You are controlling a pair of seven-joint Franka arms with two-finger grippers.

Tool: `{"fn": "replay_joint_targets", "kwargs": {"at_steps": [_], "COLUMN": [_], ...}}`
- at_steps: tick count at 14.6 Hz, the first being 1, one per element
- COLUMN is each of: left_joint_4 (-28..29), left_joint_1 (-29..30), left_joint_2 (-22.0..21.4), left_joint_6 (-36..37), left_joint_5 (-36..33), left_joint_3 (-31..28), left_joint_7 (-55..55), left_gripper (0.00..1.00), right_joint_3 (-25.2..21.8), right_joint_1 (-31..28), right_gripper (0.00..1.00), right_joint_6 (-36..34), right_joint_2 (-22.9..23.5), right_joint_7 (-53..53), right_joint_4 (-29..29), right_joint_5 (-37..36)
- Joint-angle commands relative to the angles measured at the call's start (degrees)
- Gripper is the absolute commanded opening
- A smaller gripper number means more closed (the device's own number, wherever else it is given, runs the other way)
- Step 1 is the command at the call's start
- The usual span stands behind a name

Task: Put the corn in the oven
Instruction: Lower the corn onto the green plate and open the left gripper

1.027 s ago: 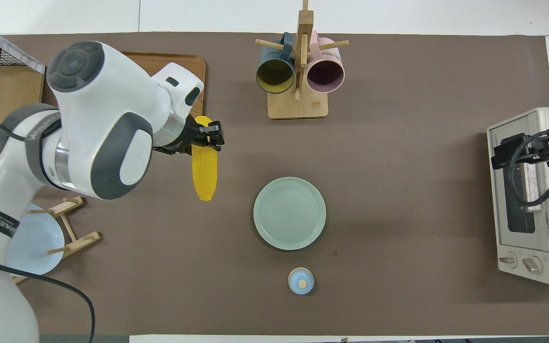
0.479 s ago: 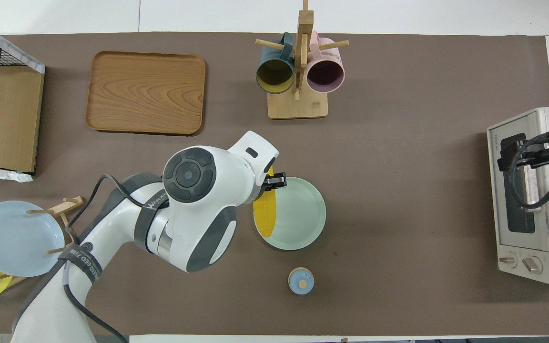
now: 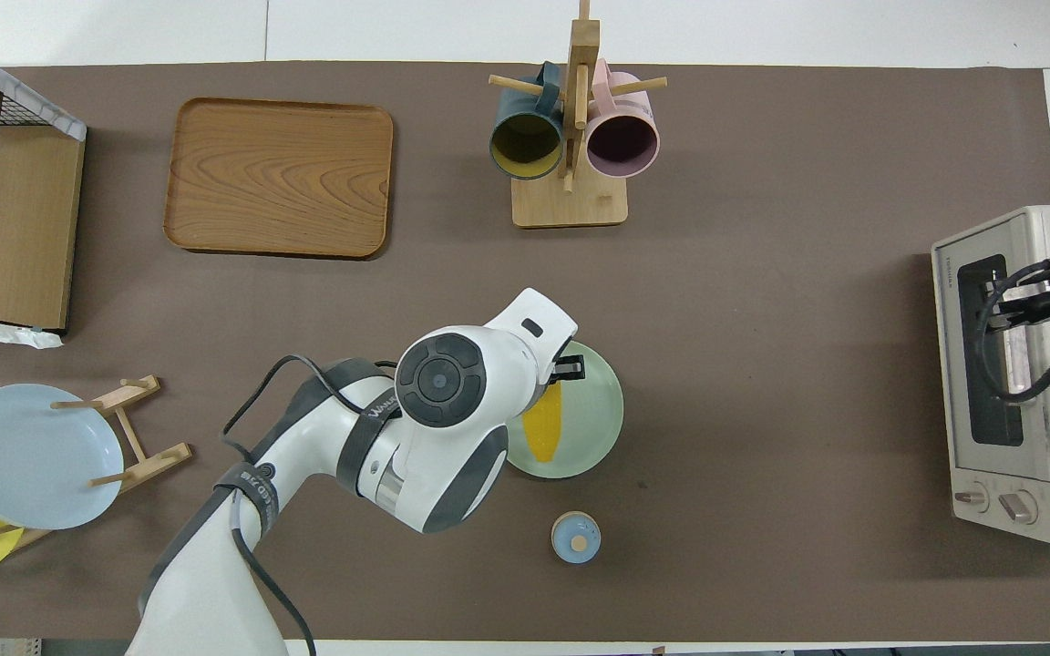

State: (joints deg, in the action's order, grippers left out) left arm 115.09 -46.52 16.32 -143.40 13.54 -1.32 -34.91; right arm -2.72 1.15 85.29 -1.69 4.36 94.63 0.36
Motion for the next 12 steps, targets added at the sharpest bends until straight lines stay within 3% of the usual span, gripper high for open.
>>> {"fn": "replay_joint_targets", "kwargs": {"at_steps": [1, 7, 12], "left_joint_4": [0.4, 0.7, 1.2], "left_joint_1": [-2.3, -2.2, -3.2], "left_joint_2": [1.7, 1.7, 0.7], "left_joint_6": [-3.5, -3.2, -2.1], "left_joint_5": [0.7, 0.6, 0.6], "left_joint_3": [-1.1, -1.1, -1.1], "left_joint_7": [-0.3, -0.1, -0.2], "left_gripper": [0.0, 0.0, 0.0], "right_joint_3": [-0.3, -0.3, -0.3], "right_joint_1": [-0.5, -0.6, -0.5], "right_gripper": [0.0, 0.0, 0.0], "right_joint_6": [1.1, 1.5, 3.0], "right_joint_2": [-1.7, -1.7, -3.5], "right_joint_7": [1.8, 1.6, 1.6], "right_joint_4": [1.9, 2.1, 5.8], "right_joint_5": [-0.4, -0.3, -0.3]}}
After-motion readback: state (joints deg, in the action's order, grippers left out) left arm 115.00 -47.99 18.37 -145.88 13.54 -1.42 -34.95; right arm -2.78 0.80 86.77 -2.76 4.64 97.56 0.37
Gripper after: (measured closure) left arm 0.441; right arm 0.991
